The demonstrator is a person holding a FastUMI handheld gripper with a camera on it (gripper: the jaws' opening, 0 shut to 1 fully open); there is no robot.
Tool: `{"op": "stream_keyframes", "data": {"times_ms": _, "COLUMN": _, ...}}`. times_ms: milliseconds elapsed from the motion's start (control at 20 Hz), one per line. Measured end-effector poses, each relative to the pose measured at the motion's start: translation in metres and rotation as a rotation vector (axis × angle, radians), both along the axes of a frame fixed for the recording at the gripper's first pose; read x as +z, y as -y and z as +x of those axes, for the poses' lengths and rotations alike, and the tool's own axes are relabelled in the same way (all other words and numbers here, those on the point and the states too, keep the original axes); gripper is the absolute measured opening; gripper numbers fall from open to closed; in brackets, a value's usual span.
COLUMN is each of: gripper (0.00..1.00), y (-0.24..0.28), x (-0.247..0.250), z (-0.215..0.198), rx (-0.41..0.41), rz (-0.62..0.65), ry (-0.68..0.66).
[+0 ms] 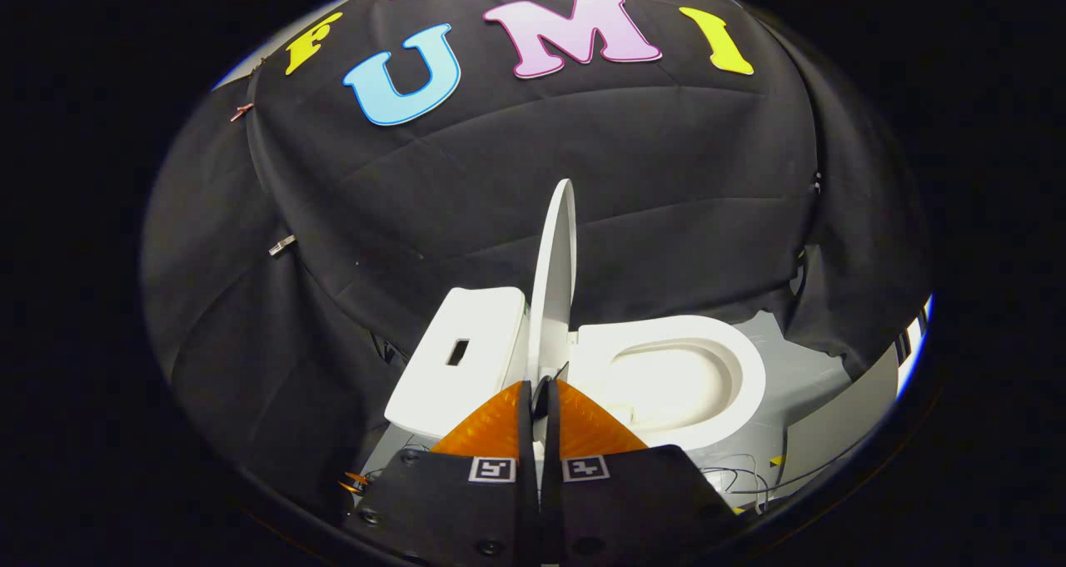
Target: Open the toilet lid.
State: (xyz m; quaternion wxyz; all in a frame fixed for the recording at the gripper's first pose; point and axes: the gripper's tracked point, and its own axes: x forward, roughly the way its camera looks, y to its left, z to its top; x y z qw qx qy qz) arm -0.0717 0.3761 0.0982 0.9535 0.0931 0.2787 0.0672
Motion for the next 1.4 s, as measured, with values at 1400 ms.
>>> {"op": "stream_keyframes", "data": {"times_ms": 1400, "gripper": 0.07, "y": -0.119, "x": -0.004, "z": 0.007, "rx": -0.031, "rz": -0.284, "ry": 0.083}}
